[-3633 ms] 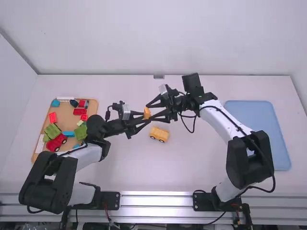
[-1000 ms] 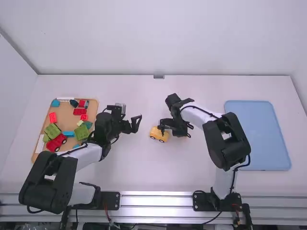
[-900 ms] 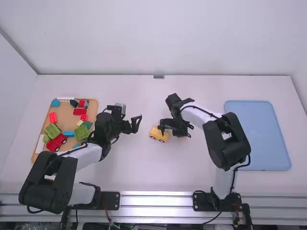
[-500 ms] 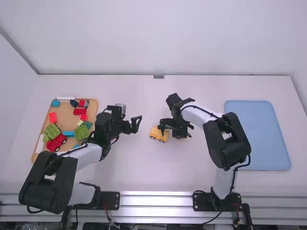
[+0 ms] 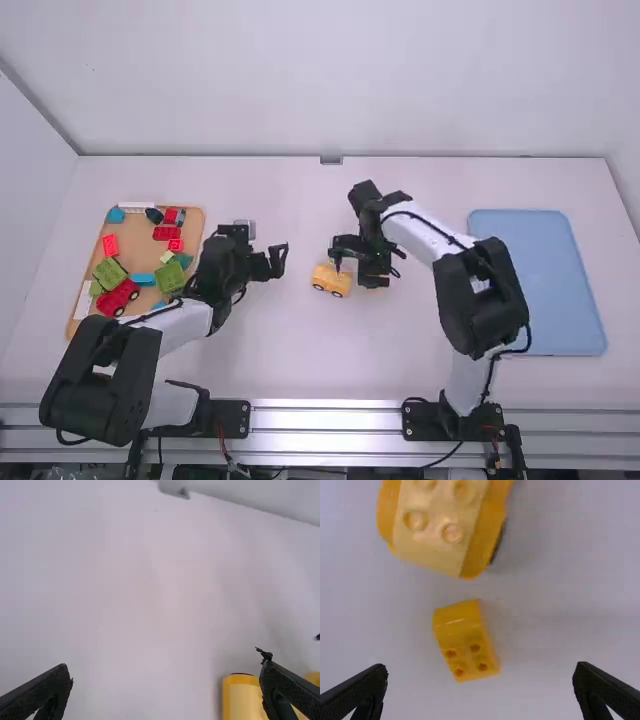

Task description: Assemble lego blocks to make yellow taxi

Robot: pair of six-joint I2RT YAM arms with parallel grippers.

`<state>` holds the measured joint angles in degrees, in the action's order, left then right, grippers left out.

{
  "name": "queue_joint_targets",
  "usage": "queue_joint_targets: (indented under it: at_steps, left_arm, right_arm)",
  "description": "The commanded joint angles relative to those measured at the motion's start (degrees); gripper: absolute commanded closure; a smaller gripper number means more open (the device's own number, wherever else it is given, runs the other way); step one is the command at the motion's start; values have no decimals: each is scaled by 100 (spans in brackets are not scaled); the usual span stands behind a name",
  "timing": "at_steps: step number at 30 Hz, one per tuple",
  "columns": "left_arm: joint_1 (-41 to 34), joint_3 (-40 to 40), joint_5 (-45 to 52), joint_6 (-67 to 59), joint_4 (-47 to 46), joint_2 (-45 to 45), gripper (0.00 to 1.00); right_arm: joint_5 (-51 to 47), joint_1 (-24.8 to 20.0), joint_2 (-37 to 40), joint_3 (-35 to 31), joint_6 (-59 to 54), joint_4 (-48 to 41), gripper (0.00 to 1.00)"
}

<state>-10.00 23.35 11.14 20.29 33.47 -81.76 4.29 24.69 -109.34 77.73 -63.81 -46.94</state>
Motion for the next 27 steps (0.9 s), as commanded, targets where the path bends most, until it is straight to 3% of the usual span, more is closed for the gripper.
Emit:
queue_joint_targets:
  at_steps: [1, 4, 8, 9, 12, 17, 23, 27]
  left_arm:
    - [33, 74, -304, 92, -90, -15, 1]
    - [-4, 74, 468, -1005, -35, -15, 1]
    - [-9, 177, 2712, -3206, -153, -15, 1]
    - [-9, 249, 3488, -4015, -407, -15, 1]
    - [-9, 466, 4653, -5914, -1322, -44, 1]
    - [-9, 931, 5139, -7501, -2162, -424, 1]
    - [-11, 1716, 6070, -8317, -2693, -1451, 1]
    - [-125, 2312, 6085, -8376, -2769, -2251, 1]
  right_arm:
    - [1191, -378, 555, 212, -173, 46, 1]
    - [2559, -811, 658, 166, -382, 37, 2]
    - [4039, -1443, 658, -214, -640, 334, 1]
    - [4288, -1569, 658, -343, -726, 546, 1]
    - [4885, -1812, 658, -638, -730, 1182, 2]
    - [5381, -2039, 660, -1027, -179, 1722, 1]
    - [5574, -2044, 660, -1687, 146, 2450, 1]
    - [5615, -1943, 658, -2310, 66, 3195, 1]
